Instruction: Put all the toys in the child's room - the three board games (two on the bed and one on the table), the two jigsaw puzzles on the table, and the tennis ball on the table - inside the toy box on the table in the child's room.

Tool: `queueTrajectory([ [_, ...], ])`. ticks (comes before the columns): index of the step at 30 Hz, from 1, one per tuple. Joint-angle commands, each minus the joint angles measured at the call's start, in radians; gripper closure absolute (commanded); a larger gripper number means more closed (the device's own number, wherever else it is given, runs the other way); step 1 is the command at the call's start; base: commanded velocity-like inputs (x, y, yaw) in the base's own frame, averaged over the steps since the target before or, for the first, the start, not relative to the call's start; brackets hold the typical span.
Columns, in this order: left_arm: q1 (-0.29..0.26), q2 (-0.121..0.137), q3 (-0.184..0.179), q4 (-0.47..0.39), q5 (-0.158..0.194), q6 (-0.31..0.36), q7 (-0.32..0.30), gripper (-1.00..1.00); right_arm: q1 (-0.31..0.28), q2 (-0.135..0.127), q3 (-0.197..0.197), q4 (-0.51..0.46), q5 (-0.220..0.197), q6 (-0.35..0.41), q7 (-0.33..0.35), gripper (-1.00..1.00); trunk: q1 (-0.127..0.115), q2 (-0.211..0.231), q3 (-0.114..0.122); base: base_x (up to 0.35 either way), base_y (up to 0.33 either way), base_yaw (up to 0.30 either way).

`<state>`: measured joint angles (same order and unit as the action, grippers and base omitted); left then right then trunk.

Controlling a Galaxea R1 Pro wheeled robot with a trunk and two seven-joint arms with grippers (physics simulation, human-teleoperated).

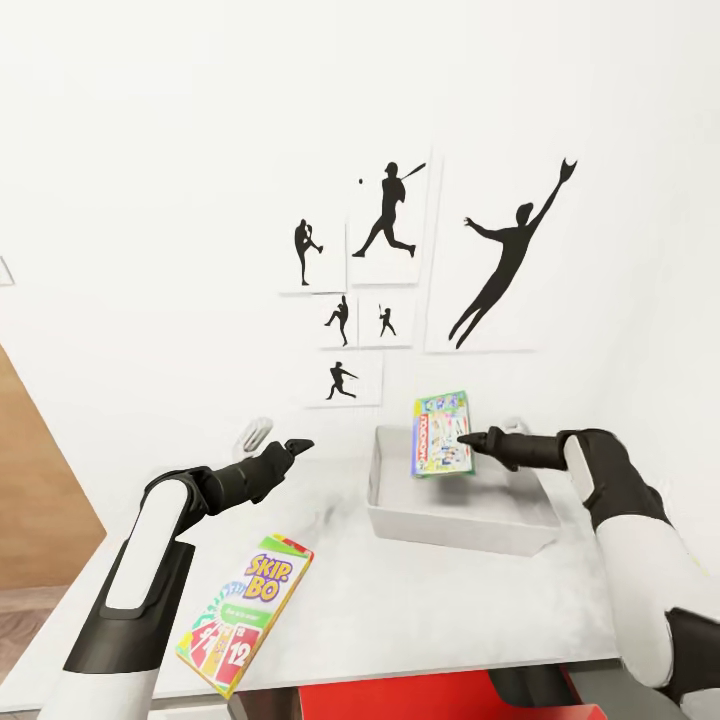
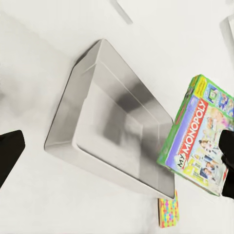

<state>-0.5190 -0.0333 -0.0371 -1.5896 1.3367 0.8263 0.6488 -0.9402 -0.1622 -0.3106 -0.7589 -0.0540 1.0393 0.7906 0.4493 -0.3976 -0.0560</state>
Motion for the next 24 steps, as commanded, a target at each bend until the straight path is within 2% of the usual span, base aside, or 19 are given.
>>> queueTrajectory([
  [1,-0.001,0.0,0.001,-0.001,0.01,0.001,0.011,-1.0,-0.039,0.0,0.0,0.072,-0.004,0.008,-0.03,1.0,0.001,-0.002,-0.002,0.0,0.0,0.0],
  [3,-0.001,0.0,0.001,-0.001,0.01,0.002,0.011,-1.0,-0.098,0.002,0.002,0.183,-0.003,0.008,-0.073,1.0,0.001,-0.002,-0.002,0.0,0.0,0.0],
  [4,-0.001,0.0,0.001,-0.001,0.01,0.002,0.011,-1.0,-0.098,0.002,0.002,0.183,-0.003,0.008,-0.073,1.0,0.001,-0.002,-0.002,0.0,0.0,0.0],
  [9,-0.001,0.0,0.002,-0.002,0.01,0.002,0.014,-1.0,-0.173,0.013,0.005,0.319,0.002,-0.02,-0.127,1.0,0.001,-0.002,-0.002,0.0,0.0,0.0],
  [15,-0.002,-0.001,0.001,-0.002,0.01,0.002,0.018,-1.0,-0.203,0.017,0.005,0.367,0.003,-0.037,-0.146,1.0,0.001,-0.002,-0.002,0.0,0.0,0.0],
  [24,-0.002,0.0,0.001,-0.002,0.01,0.003,0.021,-1.0,-0.211,0.017,0.004,0.379,0.002,-0.039,-0.148,1.0,0.001,-0.002,-0.007,0.0,0.0,0.0],
])
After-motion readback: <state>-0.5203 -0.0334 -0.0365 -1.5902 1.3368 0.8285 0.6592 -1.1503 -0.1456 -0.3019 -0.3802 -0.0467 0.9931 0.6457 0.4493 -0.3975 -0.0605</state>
